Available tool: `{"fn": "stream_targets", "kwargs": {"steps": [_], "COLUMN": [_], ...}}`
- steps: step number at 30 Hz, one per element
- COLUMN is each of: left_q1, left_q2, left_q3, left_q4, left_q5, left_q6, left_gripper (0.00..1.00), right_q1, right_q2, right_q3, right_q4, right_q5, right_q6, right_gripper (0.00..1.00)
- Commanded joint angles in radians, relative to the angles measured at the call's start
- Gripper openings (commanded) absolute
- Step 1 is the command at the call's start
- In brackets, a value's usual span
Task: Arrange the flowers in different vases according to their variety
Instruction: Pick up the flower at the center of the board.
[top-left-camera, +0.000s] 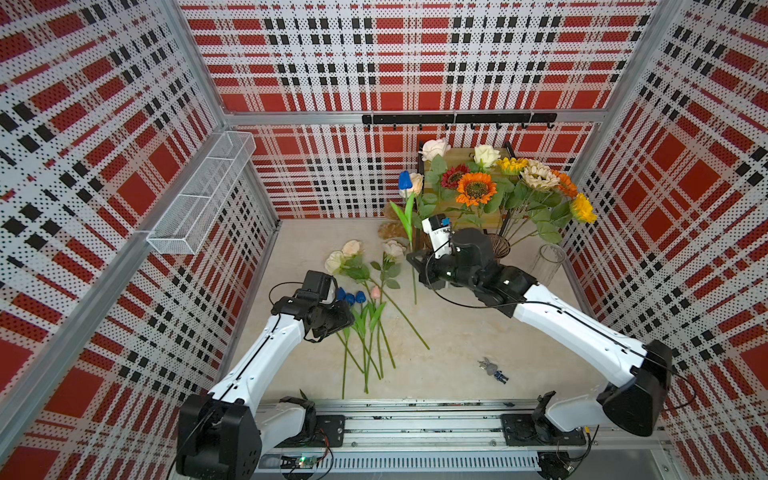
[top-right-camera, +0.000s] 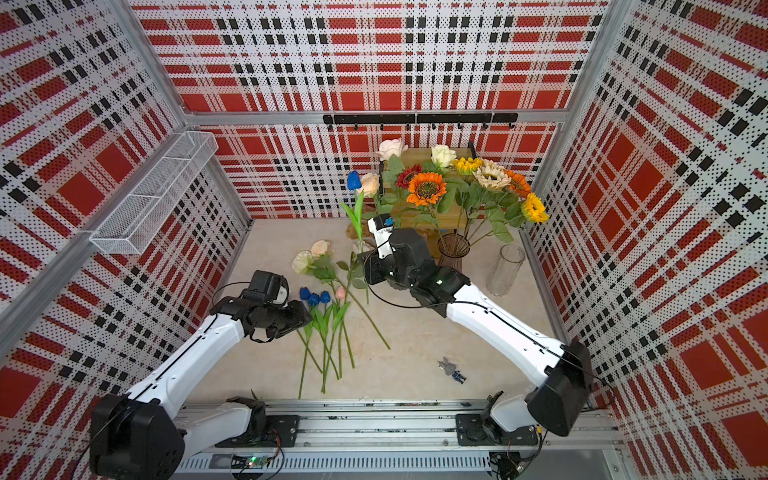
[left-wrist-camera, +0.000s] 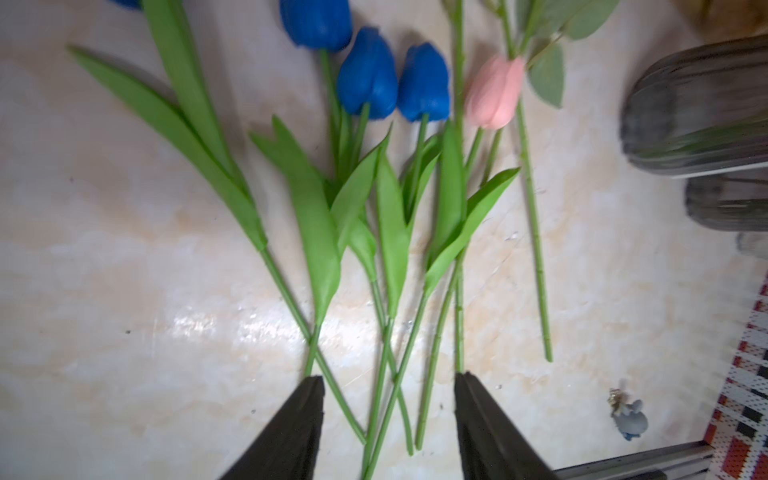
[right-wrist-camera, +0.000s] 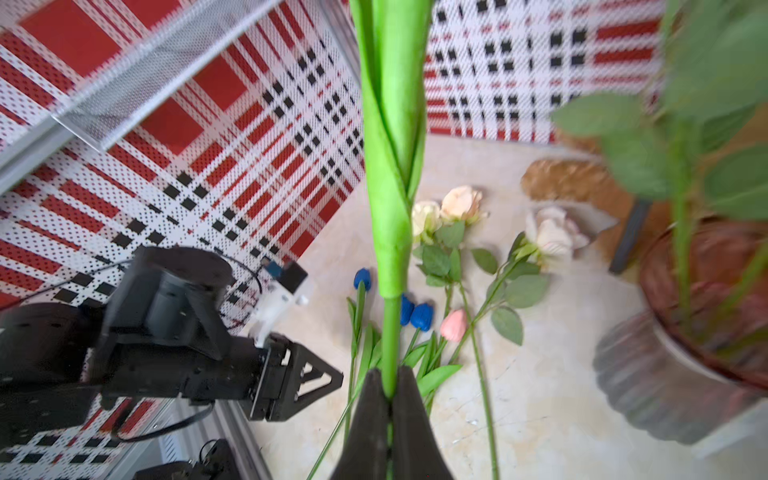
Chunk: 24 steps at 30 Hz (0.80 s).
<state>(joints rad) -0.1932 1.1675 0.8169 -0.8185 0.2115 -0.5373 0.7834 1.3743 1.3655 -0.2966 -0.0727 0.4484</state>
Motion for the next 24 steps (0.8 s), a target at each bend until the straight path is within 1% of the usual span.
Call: {"fn": "stream_targets", "kwargs": {"steps": [1, 5, 9, 14, 17, 18, 19, 24], "left_q1": [0.002, -0.003, -0.021, -0.045, -0.046, -0.076, -0.080, -0.078], "left_q2": [0.018, 0.075, 0.125, 0.204, 0.244, 0.253, 0.264, 0.327], "left_q3": [-0.016, -0.043, -0.057, -0.033, -0.018, -0.015, -0.010, -0.004], "left_q4": [-0.010, -0.010, 0.062, 0.117, 0.136, 0.139, 0.142, 0.146], "left_q5": [-0.049, -0.115, -0.131, -0.186, -0.157, -0.159, -0.160, -0.155], "left_q6": [0.017, 0.034, 0.065, 0.103, 0.110, 0.109, 0.108, 0.108], "left_gripper": [0.55, 0.53, 0.44, 0.41, 0.40, 0.40, 0.40, 0.38], "right_q1": [0.004, 0.004, 0.002, -0.003, -0.009, -0.011, -0.014, -0.023], "right_q2": [-0.124, -0.240, -0.300, -0.348, -0.378, -0.384, -0.391, -0.432], "right_q3": [0.012, 0.012, 0.006, -0.011, -0.023, -0.023, -0.020, -0.023], "right_q4": [-0.018, -0.024, -0.047, -0.066, -0.078, -0.087, -0.095, -0.125], "right_q5": [0.141, 0.260, 0.372, 0.429, 0.455, 0.467, 0.478, 0.529], "right_q6": [-0.106, -0.153, -0.206, -0.230, -0.233, -0.234, -0.234, -0.247], "right_gripper": [0.00, 0.00, 0.00, 0.00, 0.00, 0.00, 0.00, 0.00]}}
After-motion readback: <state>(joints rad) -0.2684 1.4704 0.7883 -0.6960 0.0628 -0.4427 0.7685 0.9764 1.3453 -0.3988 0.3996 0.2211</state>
